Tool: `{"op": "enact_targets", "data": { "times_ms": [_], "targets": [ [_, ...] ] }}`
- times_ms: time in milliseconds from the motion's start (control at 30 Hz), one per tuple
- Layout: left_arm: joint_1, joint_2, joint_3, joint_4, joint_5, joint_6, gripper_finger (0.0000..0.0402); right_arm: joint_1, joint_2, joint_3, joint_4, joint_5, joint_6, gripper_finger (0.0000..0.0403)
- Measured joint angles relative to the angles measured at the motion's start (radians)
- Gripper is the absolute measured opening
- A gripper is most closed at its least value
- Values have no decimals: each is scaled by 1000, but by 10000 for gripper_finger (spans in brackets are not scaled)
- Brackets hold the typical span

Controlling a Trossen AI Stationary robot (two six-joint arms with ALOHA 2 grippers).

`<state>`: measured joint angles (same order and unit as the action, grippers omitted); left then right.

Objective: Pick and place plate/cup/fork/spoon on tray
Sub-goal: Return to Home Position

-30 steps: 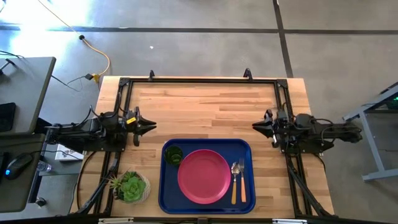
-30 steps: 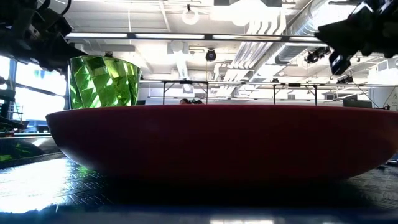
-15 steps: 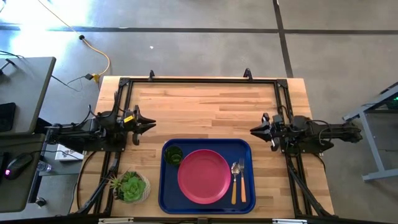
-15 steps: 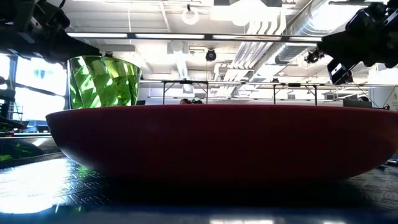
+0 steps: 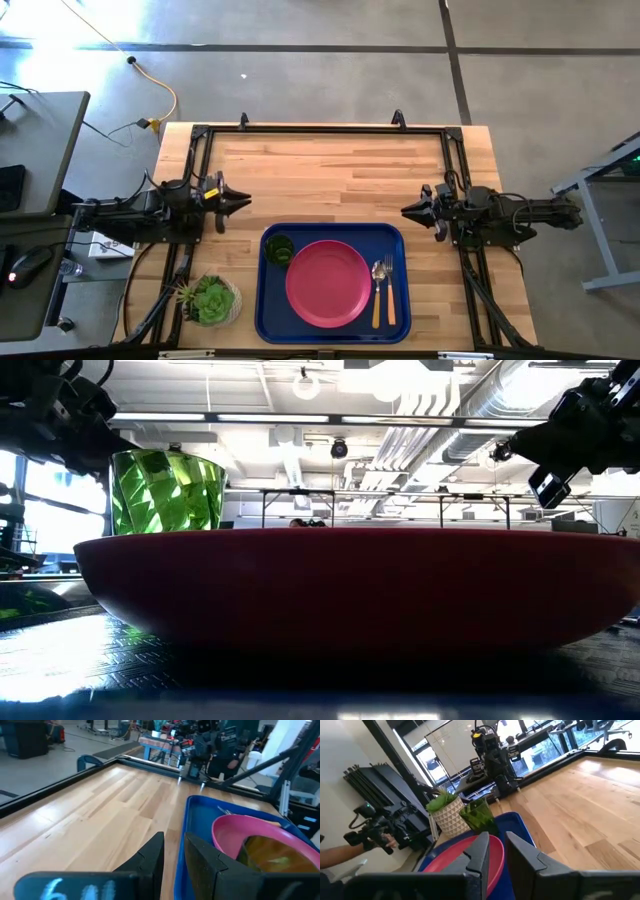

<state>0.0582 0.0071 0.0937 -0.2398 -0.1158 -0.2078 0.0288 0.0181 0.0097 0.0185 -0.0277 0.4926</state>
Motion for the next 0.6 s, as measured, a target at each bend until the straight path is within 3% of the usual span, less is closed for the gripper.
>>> {"op": "enact_targets", "data": {
  "times_ms": [600],
  "targets": [
    [0,0,0,3,-22,1,65,0,0,0,0,0,-1,53]
  ]
}}
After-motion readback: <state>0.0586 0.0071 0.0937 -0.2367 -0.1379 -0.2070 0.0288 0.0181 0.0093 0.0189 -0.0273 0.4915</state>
